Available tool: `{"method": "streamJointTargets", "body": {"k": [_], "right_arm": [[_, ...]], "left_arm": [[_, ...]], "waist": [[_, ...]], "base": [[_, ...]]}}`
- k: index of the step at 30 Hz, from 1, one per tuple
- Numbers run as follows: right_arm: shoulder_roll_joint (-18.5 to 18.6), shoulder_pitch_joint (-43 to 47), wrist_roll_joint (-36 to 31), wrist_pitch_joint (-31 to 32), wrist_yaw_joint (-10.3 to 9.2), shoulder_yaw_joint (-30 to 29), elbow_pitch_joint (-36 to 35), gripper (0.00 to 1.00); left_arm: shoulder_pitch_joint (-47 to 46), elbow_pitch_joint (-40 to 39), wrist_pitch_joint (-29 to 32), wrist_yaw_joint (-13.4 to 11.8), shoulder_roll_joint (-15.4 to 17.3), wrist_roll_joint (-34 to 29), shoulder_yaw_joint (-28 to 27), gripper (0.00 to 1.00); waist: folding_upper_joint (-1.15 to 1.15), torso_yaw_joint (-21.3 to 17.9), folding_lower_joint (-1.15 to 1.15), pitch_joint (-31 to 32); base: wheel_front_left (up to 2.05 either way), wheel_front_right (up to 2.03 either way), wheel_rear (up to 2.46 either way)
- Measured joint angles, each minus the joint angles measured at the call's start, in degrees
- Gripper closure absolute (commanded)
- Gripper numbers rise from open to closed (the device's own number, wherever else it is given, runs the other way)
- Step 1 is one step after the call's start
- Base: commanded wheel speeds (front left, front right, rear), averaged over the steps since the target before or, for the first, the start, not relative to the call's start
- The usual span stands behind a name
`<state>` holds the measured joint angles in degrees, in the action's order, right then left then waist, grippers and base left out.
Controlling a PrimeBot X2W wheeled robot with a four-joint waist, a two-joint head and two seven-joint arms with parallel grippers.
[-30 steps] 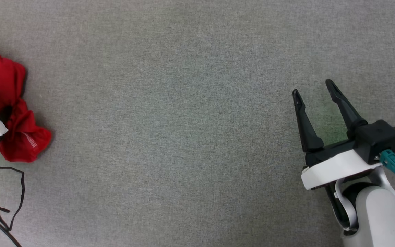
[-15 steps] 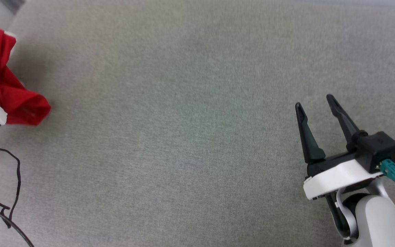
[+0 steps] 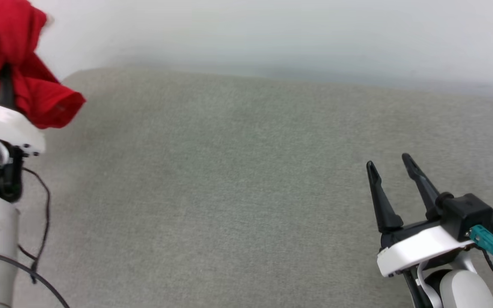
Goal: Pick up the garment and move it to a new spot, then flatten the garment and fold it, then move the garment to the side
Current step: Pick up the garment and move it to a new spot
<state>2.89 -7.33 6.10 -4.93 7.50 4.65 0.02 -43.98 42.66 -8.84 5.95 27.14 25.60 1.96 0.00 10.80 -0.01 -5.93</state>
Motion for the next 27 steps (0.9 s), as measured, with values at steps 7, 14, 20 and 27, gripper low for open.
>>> {"method": "streamJointTargets", "body": {"k": [7,14,20,27], "right_arm": [[0.01,1.86,0.01,0.79,0.00,-0.18,-0.43,0.00],[0.00,2.03,-0.01,1.44,0.00,-0.58,-2.13,0.00],[0.02,2.26,0.53,1.41,0.00,-2.18,-3.34,0.00],[0.02,2.58,2.05,0.02,0.00,-2.86,-3.34,0.00]], "left_arm": [[4.92,-9.99,0.47,-1.01,-5.98,0.27,3.19,1.00],[11.26,-20.00,3.42,-1.38,-11.28,-0.12,8.53,1.00],[17.02,-22.76,5.86,-0.38,-14.16,0.91,12.95,1.00],[22.97,-20.89,7.14,0.66,-17.12,0.25,20.75,1.00]], "waist": [[0.00,-5.26,-0.01,3.10],[0.00,-12.84,-0.01,3.65],[0.00,-19.02,0.00,1.39],[0.00,-22.49,0.00,-4.25]], "base": [[0.00,0.00,0.00],[0.00,0.00,0.00],[0.00,0.00,0.00],[0.00,0.00,0.00]]}}
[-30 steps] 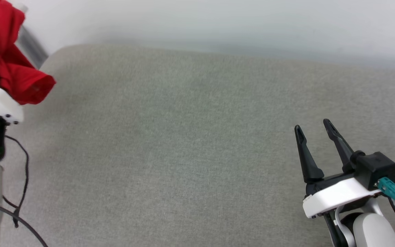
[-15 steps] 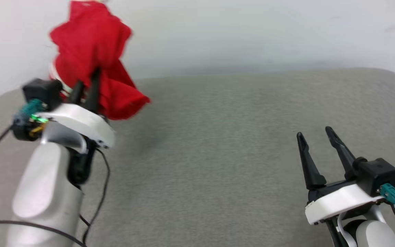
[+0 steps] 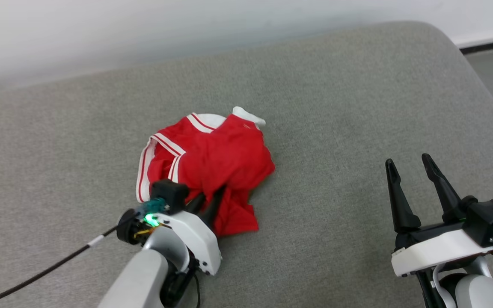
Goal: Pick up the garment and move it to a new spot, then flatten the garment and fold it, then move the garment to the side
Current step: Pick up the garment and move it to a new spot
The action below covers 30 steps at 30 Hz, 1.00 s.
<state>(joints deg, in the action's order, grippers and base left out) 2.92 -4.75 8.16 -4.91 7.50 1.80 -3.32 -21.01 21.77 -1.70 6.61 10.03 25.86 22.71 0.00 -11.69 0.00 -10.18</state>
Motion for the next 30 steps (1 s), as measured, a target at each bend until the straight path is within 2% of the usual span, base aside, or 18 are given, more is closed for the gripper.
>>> {"method": "streamJointTargets", "body": {"k": [3,4,5,6,9,17,23,30], "right_arm": [[-0.01,-0.41,0.21,-0.64,0.00,0.04,0.37,0.00],[0.00,-0.67,0.31,-0.69,0.00,0.05,0.58,0.00],[-0.01,-0.87,0.31,-0.73,0.00,0.15,0.79,0.00],[-0.01,-0.97,0.30,-1.05,0.00,0.16,1.02,0.00],[-0.01,-1.35,0.14,-1.19,0.00,0.21,1.67,0.00],[-0.01,-0.53,-0.68,-0.56,0.00,-0.07,2.59,0.00],[-0.02,1.03,-1.53,1.00,0.00,-0.34,2.08,0.00],[-0.02,3.35,-1.77,2.96,0.00,-0.60,1.12,0.00]], "left_arm": [[0.68,0.92,0.54,0.24,-0.23,-0.63,2.64,1.00],[0.72,1.10,0.57,0.30,-0.27,-0.65,3.23,0.75],[0.73,1.13,0.59,0.37,-0.26,-0.70,3.67,0.13],[0.71,1.12,0.54,0.38,-0.16,-1.18,4.16,0.00],[0.66,0.11,-1.35,0.31,0.01,-2.37,4.66,0.00],[2.53,-6.28,-10.49,-4.55,-0.86,-3.25,1.72,0.00],[5.63,-10.10,-12.68,-8.47,-0.68,-3.93,-1.86,0.00],[11.67,-12.18,-13.19,-11.27,1.52,-3.56,-7.43,0.00]], "waist": [[0.00,-0.67,0.00,-2.07],[0.00,-0.73,0.00,-2.59],[0.00,-0.69,0.00,-2.95],[0.00,-0.47,0.01,-3.10],[0.00,0.54,0.01,-2.67],[0.00,3.65,0.00,1.78],[0.00,6.95,0.00,5.28],[0.00,10.03,0.00,8.80]], "base": [[0.00,0.00,0.00],[0.00,0.00,0.00],[0.00,0.00,0.00],[0.00,0.00,0.00],[0.00,0.00,0.00],[0.00,0.00,0.00],[0.00,0.00,0.00],[0.00,0.00,0.00]]}}
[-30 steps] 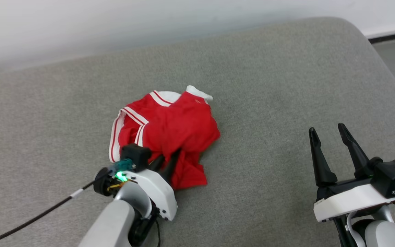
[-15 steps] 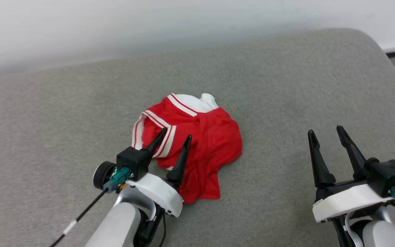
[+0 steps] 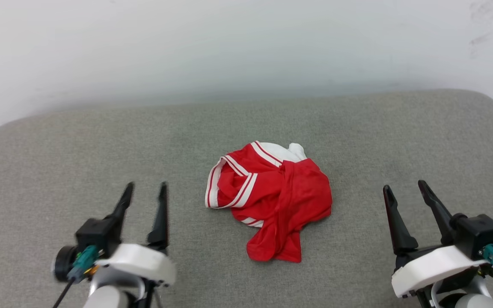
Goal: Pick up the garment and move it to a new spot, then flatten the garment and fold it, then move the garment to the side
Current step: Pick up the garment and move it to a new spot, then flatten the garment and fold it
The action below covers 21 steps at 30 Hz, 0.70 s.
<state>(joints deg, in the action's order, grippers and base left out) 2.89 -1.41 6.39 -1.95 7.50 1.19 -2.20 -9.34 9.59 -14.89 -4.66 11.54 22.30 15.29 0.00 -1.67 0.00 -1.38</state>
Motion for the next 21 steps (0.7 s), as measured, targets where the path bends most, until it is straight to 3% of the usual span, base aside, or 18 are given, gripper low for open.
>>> {"method": "streamJointTargets", "body": {"k": [7,21], "right_arm": [[0.00,2.08,0.10,1.23,0.00,-0.13,-0.98,0.00],[0.01,3.76,0.62,2.01,0.00,-0.27,-2.03,0.00]], "left_arm": [[6.00,-2.19,-0.02,-1.92,2.52,0.20,-4.90,0.00],[10.49,-6.42,0.82,-3.43,2.82,-0.20,-4.48,0.00]], "waist": [[0.00,0.48,0.00,2.04],[0.00,-0.68,0.00,2.87]], "base": [[0.00,0.00,0.00],[0.00,0.00,0.00]]}}
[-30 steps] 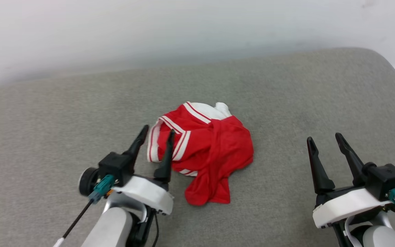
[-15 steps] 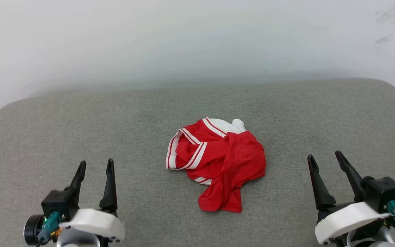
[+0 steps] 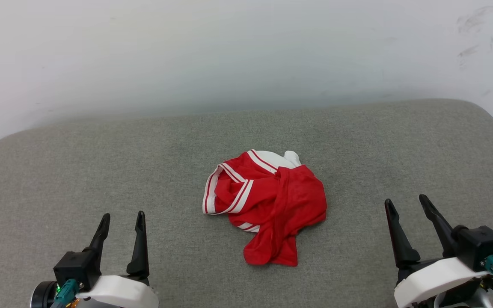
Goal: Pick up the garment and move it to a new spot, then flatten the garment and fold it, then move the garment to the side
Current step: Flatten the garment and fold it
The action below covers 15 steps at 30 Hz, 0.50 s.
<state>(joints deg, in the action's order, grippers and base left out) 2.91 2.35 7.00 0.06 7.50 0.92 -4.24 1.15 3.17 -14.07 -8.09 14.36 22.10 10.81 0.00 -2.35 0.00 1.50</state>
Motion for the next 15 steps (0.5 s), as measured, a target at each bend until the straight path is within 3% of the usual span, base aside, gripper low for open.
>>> {"method": "streamJointTargets", "body": {"k": [7,15], "right_arm": [[0.00,0.09,0.31,1.24,0.00,0.02,0.60,0.00],[0.41,-5.82,3.63,18.97,-0.01,2.78,5.28,0.00]], "left_arm": [[0.35,-1.07,0.32,-0.24,0.19,0.23,0.18,0.00],[-0.38,-2.31,0.26,0.12,0.19,0.01,1.24,0.00]], "waist": [[0.00,0.04,0.00,-0.22],[0.00,0.73,0.00,-2.18]], "base": [[0.00,0.00,0.00],[0.00,0.00,0.00]]}}
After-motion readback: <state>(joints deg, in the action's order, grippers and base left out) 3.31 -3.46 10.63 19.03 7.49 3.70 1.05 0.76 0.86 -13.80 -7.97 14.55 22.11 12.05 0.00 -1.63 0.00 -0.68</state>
